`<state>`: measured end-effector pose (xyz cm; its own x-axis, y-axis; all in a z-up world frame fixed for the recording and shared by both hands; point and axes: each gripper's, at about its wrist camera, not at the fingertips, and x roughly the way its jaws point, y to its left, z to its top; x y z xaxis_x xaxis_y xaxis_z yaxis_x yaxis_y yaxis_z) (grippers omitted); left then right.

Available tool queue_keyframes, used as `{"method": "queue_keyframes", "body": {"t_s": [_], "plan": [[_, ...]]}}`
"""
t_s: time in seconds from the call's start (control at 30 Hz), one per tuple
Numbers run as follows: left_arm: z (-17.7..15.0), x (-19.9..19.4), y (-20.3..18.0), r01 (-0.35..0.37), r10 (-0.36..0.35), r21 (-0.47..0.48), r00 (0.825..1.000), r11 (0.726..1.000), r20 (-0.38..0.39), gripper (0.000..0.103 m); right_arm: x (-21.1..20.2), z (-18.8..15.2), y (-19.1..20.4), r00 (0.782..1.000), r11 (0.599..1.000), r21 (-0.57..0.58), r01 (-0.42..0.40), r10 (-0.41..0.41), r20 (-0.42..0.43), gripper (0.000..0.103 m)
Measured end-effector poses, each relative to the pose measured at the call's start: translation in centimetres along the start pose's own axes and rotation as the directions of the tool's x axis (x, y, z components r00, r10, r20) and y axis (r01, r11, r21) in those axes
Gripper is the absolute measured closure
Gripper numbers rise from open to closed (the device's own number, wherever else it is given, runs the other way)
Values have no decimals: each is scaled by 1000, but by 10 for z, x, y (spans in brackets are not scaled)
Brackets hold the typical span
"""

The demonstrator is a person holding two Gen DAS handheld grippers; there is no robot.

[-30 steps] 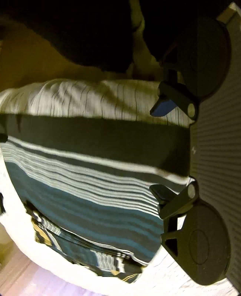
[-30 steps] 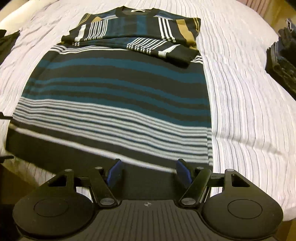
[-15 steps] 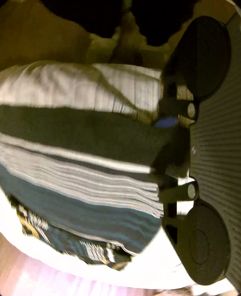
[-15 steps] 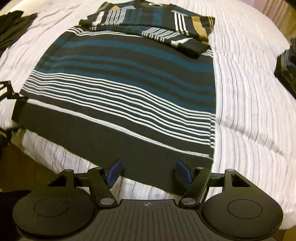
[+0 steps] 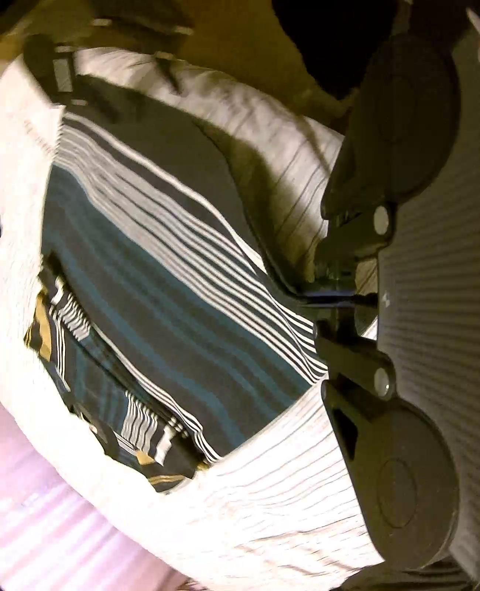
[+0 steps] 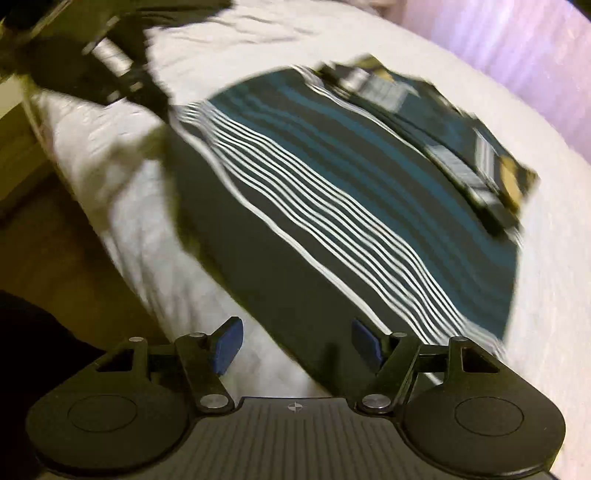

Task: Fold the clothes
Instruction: 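Close both tools on the sweater hem corners, then lift the hem with both tools and fold it over toward the collar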

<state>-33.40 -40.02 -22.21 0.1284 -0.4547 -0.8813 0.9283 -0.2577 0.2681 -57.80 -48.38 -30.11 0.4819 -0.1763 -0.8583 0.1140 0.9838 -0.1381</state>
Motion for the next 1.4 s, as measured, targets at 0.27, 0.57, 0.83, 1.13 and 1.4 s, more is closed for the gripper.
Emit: {"method": "queue_keyframes", "body": {"t_s": [0.27,0.57,0.83,1.13,1.4], "plan": [[-1,-17,8,28,-27,-30,1000,999,9,100,44,-1,21,962,930,-253,267,-275,3,35],[-1,-3,1,-1,1,23,1000,1000,10,100,16,-56,-51,920,901,-272,339,-378,-103,60],[-1,-19,5,-6,6,80,1000,997,7,101,-2,-34,-74,947,917,-305,258,-302,-105,102],[-22,-76,-5,82,-90,177,995,981,35,103,-66,-10,-93,977,937,-333,103,-159,-143,103],[-49,-115,-36,199,-196,168,980,966,-35,103,-113,-21,-60,975,945,-323,-50,-25,-223,103]]}}
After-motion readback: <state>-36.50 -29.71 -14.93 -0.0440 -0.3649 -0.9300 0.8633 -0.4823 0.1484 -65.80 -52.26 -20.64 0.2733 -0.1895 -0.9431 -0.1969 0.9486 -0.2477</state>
